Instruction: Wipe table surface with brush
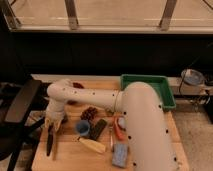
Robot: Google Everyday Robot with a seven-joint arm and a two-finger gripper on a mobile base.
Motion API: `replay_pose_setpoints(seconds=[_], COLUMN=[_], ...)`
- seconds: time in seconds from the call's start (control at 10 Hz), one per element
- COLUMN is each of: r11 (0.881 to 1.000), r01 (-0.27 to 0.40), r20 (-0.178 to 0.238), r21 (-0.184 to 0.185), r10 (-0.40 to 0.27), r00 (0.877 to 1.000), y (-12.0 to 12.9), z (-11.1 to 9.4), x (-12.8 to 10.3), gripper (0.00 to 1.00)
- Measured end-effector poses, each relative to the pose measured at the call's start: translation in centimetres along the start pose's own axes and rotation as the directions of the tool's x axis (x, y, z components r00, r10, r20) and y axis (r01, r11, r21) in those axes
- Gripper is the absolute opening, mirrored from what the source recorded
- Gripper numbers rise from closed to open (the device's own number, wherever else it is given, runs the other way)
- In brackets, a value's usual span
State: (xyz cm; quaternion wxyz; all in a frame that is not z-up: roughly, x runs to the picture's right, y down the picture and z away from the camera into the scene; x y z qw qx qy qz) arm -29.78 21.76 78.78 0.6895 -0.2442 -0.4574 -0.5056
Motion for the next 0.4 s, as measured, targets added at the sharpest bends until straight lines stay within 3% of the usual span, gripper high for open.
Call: replay_pose_setpoints(seconds=[0.2,0.4], r11=[1.000,0.999], r01=[-0.008,-0.037], r20=[-0.002,-0.011], r21=[0.002,-0.012], r10=[0.008,0.037], r00=[1.000,0.999], y=[0.8,2.9], z=[0.7,0.4], x=[-2.6,-3.5], gripper=[0.00,0.00])
